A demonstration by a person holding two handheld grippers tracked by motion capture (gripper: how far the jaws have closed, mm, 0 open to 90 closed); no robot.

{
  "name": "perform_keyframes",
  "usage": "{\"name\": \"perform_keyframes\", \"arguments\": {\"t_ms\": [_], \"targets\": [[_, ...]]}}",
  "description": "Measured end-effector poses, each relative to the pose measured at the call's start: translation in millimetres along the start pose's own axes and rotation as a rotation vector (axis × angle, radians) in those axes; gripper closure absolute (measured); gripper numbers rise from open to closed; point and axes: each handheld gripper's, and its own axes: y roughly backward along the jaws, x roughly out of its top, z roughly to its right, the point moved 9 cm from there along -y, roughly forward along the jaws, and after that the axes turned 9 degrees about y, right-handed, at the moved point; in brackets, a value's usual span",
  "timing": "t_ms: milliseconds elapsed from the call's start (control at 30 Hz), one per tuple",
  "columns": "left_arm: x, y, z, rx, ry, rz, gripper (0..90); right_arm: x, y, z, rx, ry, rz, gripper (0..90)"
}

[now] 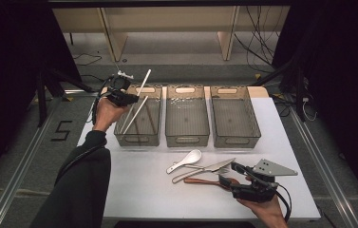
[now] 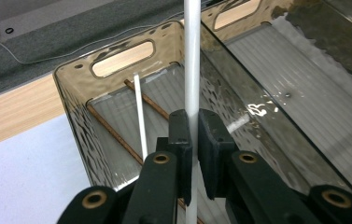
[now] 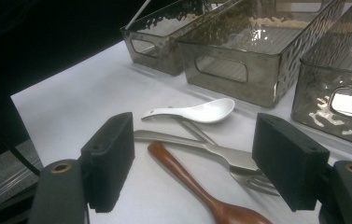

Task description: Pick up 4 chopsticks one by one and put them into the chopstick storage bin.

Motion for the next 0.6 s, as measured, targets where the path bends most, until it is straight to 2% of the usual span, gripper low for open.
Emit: {"name": "perform_keyframes", "arguments": {"t_ms": [600], "targets": [[-13.9, -11.5, -6.2, 0.001, 0.011, -0.002, 83.6, -1.0, -1.2, 0.0, 0.003, -0.001, -0.003, 30.3]]}}
